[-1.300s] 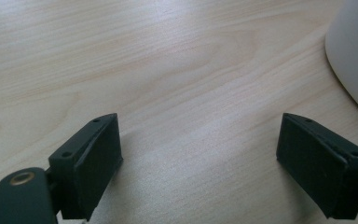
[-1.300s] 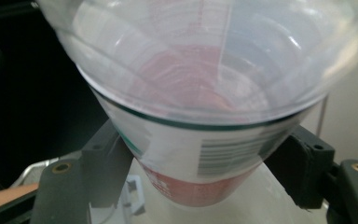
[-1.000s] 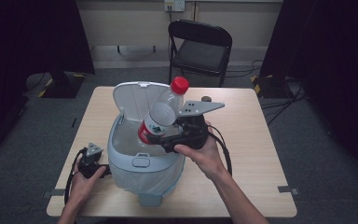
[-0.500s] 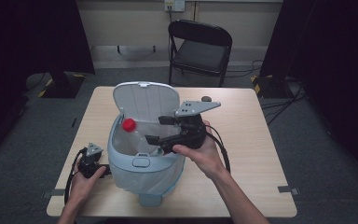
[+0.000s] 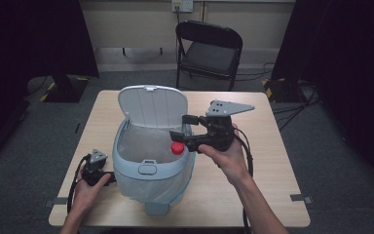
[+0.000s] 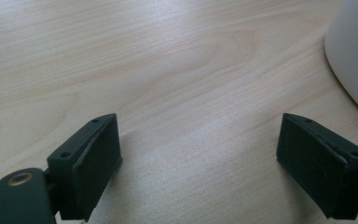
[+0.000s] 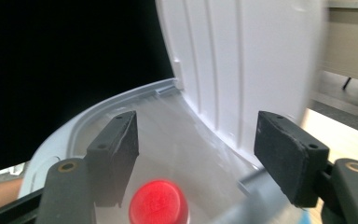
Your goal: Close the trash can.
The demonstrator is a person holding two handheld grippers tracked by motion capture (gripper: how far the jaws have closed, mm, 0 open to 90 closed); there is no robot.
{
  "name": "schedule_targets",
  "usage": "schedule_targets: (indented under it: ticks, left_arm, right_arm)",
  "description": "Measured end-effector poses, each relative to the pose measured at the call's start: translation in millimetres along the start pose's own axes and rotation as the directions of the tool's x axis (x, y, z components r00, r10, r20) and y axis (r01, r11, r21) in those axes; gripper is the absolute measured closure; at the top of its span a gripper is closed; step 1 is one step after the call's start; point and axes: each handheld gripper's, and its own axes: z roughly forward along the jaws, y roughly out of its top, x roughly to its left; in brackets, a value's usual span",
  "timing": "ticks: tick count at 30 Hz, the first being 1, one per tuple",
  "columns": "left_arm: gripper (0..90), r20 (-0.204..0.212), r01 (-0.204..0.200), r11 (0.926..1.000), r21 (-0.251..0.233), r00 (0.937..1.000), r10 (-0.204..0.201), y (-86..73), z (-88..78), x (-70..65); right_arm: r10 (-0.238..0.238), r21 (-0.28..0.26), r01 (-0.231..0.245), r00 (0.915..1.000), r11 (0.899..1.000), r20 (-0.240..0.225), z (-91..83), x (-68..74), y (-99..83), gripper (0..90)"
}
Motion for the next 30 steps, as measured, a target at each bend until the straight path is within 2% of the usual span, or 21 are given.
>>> schedule_targets:
  ticks: [8, 12, 14, 18, 22, 23, 29, 30]
  left_arm:
    - [12.3, -0.004, 0.001, 1.0, 0.0, 1.0, -0.001, 0.3, 0.4, -0.2]
    - [12.3, -0.004, 0.001, 1.0, 0.001, 1.0, -0.001, 0.3, 0.4, -0.2]
    - [12.3, -0.005, 0.0, 1.0, 0.0, 1.0, 0.0, 0.4, 0.5, -0.1]
    - [12.3, -0.004, 0.001, 1.0, 0.0, 1.0, -0.001, 0.3, 0.4, -0.3]
    - [12.4, -0.006, 0.001, 1.0, 0.0, 1.0, -0.001, 0.2, 0.3, -0.4]
    - [12.4, -0.007, 0.0, 1.0, 0.001, 1.0, 0.0, 0.2, 0.2, -0.3]
    - [12.4, -0.007, 0.0, 1.0, 0.0, 1.0, 0.0, 0.2, 0.2, -0.3]
    - [12.4, -0.007, 0.0, 1.0, 0.001, 1.0, 0.0, 0.2, 0.2, -0.3]
  right_arm:
    - [0.025, -0.003, -0.025, 0.9977, 1.0, 0.062, -16.5, -19.5, -5.8, 32.7]
    - [0.042, -0.006, -0.041, 0.9941, 0.999, 0.101, -23.1, -31.5, -5.4, 32.8]
    - [0.046, 0.003, -0.047, 0.9898, 0.999, 0.135, -23.4, -38.7, -5.0, 32.6]
    - [0.06, 0.022, -0.066, 0.9776, 0.998, 0.201, -16.6, -58.1, -2.6, 29.7]
    - [0.09, 0.015, -0.096, 0.9703, 0.995, 0.225, -4.6, -74.5, 5.3, 28.3]
    - [0.095, 0.019, -0.102, 0.9703, 0.995, 0.222, -1.7, -75.7, 8.0, 28.4]
    - [0.065, 0.015, -0.071, 0.9687, 0.997, 0.24, 14.4, -71.7, 23.6, 28.2]
    - [0.072, 0.001, -0.074, 0.9717, 0.997, 0.225, 16.3, -71.9, 25.9, 28.1]
